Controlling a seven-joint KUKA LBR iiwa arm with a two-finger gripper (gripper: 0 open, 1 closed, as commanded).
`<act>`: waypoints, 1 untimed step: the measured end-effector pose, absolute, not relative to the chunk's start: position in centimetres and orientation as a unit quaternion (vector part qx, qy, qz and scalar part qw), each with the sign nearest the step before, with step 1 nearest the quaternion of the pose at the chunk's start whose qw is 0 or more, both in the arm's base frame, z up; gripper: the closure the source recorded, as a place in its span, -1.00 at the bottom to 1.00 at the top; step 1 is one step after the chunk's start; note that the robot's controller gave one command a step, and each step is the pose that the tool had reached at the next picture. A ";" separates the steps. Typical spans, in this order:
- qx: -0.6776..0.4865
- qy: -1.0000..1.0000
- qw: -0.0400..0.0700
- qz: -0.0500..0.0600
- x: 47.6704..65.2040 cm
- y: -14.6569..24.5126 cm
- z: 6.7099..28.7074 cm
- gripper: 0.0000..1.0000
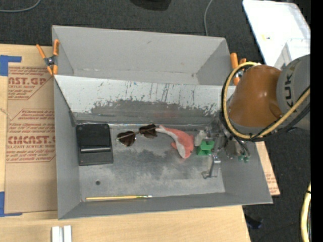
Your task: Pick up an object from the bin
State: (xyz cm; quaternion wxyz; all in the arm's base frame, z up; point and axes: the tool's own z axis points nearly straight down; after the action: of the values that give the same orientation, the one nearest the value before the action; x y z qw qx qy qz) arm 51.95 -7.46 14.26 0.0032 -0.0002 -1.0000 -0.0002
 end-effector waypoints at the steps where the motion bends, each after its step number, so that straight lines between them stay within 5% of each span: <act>1: 0.000 -1.000 0.000 0.000 52.2 -7.4 14.6 -1.00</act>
Offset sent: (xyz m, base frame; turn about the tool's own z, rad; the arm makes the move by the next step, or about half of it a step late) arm 0.0578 0.0064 -0.0293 0.0140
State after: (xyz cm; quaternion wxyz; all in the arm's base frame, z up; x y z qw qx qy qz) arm 52.16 -7.44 14.61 -0.0004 0.0002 -1.0000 0.0002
